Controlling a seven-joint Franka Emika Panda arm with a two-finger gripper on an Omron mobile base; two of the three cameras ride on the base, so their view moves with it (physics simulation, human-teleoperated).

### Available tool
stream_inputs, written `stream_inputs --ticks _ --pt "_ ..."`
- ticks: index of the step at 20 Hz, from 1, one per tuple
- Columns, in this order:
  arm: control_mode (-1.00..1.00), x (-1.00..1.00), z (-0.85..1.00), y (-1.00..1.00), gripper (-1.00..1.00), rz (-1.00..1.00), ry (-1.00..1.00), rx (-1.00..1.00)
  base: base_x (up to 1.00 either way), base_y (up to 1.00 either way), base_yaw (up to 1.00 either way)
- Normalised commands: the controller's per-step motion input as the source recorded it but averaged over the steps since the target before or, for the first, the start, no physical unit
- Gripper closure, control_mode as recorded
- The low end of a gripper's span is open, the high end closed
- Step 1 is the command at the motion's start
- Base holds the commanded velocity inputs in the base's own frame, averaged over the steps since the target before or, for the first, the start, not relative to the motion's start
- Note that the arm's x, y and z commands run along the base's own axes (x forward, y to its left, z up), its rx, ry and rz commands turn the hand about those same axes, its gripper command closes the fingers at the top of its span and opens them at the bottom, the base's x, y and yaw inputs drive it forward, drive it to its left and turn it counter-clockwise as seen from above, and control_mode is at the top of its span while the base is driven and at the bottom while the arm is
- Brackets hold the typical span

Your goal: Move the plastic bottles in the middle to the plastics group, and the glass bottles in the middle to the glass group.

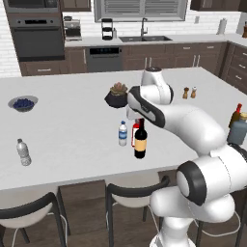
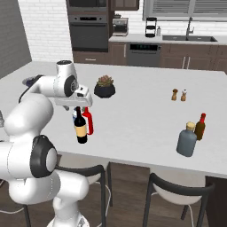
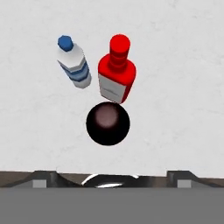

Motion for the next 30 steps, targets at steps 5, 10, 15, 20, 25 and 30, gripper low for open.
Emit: stream_inputs --ticks 5,10,15,20,25,30 --pt "-1.00 0.24 -0.13 0.00 -1.00 0.00 -0.05 0.02 0.00 0.00 0.00" --pt "-1.00 0.28 -0.11 0.00 -1.00 0.00 0.00 0.00 0.00 0.00 0.00" --pt "-1.00 0.05 0.00 0.00 -1.00 0.00 0.01 0.00 0.00 0.00 0.00" --pt "-1.00 0.03 -0.09 0.00 -1.00 0.00 0.00 0.00 0.00 0.00 0.00" --pt "-1.00 0.15 -0.17 0.01 -1.00 0.00 0.00 0.00 0.00 0.00 0.00" --pt "-1.00 0.08 -0.11 0.05 -1.00 0.00 0.00 0.00 0.00 0.00 0.00"
